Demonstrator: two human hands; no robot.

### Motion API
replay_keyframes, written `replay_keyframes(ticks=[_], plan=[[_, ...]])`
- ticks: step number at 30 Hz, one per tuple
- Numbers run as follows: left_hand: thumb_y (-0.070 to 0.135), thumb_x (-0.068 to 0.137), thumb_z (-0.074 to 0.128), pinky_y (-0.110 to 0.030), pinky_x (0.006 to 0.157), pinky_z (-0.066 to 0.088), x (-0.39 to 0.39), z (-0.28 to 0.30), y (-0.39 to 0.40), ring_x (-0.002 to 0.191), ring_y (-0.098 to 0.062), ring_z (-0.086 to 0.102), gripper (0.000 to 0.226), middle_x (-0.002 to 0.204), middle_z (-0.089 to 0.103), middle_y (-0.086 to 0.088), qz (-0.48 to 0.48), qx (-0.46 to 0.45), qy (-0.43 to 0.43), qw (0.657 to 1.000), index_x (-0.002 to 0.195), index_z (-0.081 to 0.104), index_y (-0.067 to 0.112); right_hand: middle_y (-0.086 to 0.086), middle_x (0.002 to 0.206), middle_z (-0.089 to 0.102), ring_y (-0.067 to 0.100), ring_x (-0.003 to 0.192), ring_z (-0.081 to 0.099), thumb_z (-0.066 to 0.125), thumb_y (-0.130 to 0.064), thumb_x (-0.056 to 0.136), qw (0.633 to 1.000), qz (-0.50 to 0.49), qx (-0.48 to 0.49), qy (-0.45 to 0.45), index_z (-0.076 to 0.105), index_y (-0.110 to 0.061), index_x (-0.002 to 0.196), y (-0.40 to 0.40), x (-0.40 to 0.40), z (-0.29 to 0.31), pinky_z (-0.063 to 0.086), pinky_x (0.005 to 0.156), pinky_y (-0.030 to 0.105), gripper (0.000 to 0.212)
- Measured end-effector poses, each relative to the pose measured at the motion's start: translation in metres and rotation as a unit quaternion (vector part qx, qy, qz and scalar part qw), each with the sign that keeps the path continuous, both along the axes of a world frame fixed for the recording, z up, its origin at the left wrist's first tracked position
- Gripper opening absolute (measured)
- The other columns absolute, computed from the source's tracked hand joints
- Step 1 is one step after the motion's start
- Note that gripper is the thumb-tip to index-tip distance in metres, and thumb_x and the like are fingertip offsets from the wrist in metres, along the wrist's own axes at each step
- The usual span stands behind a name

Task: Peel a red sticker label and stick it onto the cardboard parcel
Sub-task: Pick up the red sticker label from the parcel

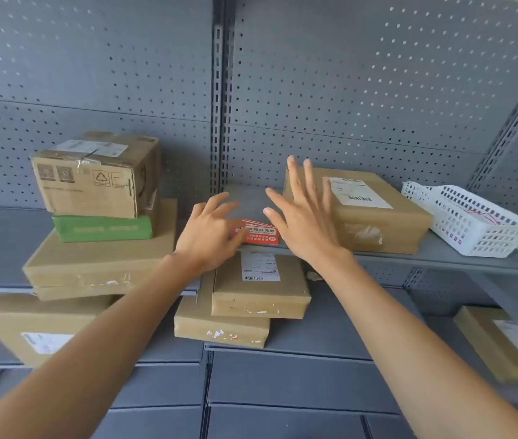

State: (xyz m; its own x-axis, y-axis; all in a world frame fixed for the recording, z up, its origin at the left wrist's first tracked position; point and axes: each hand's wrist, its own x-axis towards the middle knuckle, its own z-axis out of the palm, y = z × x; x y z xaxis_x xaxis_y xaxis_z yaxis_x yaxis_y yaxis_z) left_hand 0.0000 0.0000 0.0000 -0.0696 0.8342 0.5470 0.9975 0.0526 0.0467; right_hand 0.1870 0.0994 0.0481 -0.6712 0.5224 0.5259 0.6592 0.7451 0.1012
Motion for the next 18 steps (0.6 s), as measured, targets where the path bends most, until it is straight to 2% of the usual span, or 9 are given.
replay_keyframes(ticks=[4,9,14,18], plan=[[0.047,0.099,0.06,-0.054,0.104,0.04,0.001,-0.013,-0.008,0.142,-0.034,0.043,0.035,0.139,0.064,-0.005,-0.016,-0.012,0.008,1.0,0.111,0.078,0.019,0.012,0.172,0.002,0.038,0.157,-0.005,0.044,-0.051,0.103,0.999,-0.006,0.024,-0.027,0.07,-0.028,0.125,-0.006,-0.001,-0.006,0.003,0.121,0.068,0.041],[0.057,0.089,0.058,-0.054,0.098,0.042,-0.004,-0.016,-0.018,0.127,-0.035,0.058,0.048,0.126,0.071,-0.003,-0.038,0.01,0.056,0.998,0.109,0.078,0.018,0.012,0.171,0.007,0.038,0.157,-0.007,0.046,-0.046,0.104,1.0,-0.006,0.017,-0.018,0.075,-0.026,0.107,-0.006,-0.001,-0.009,0.001,0.122,0.066,0.035],[0.039,0.09,0.057,-0.045,0.085,0.045,-0.007,-0.019,-0.025,0.105,-0.031,0.068,0.033,0.104,0.077,-0.002,-0.067,0.062,0.063,0.994,0.1,0.078,0.016,0.013,0.17,0.013,0.038,0.157,-0.004,0.049,-0.039,0.104,1.0,0.01,0.013,0.005,0.074,-0.024,0.111,-0.01,-0.001,-0.009,0.001,0.122,0.065,0.03],[0.036,0.093,0.05,-0.042,0.078,0.049,-0.006,-0.017,-0.027,0.087,-0.028,0.07,0.034,0.09,0.077,-0.001,-0.081,0.075,0.043,0.993,0.094,0.079,0.016,0.014,0.169,0.017,0.037,0.158,-0.002,0.052,-0.034,0.103,1.0,0.019,0.007,0.021,0.073,-0.023,0.117,-0.014,-0.001,-0.008,0.003,0.122,0.065,0.028]])
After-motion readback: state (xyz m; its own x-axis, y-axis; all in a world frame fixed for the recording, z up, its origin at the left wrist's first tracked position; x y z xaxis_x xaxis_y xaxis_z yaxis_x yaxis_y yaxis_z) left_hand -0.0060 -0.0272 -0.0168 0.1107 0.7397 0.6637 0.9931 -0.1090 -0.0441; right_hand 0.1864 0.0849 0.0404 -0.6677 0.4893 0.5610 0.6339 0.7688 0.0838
